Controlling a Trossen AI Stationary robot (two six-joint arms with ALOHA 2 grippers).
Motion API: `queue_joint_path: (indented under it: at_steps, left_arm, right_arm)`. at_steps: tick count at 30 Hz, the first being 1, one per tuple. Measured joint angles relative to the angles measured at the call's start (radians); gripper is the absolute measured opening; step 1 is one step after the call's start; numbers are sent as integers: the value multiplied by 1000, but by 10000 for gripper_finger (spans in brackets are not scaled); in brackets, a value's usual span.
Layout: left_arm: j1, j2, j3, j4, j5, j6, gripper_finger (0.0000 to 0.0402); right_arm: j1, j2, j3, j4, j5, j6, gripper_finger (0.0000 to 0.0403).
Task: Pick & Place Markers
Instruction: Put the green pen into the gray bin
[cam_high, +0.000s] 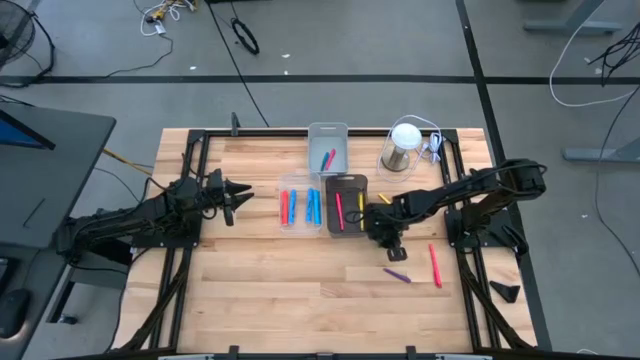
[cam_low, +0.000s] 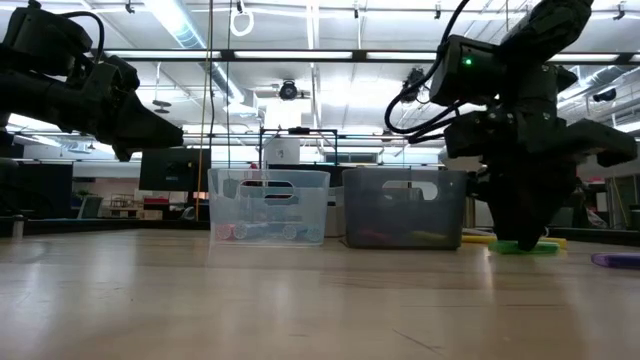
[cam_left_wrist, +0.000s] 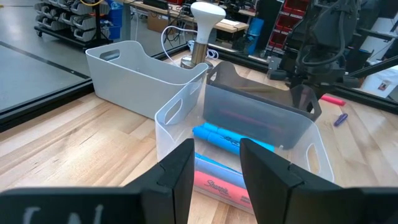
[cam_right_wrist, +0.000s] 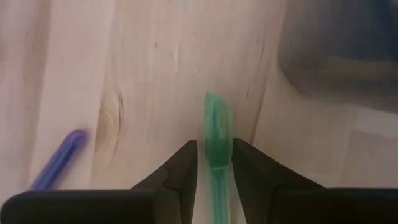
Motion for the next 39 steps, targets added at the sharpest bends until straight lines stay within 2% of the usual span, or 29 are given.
queue_joint_path:
  at_steps: [19,22,30,39]
  left_arm:
    - [0,0,0,0,0,0,135]
    - [0,0,0,0,0,0,135]
    - [0,0,0,0,0,0,135]
    - [0,0,0,0,0,0,135]
  right_arm:
    - [4,-68,-76,-2,49,-34,106]
    - [4,-68,-76,-7,50,-34,91]
    - [4,-69,-76,-21,39,-14,18]
    - [4,-143,-85,-105,35,132,21]
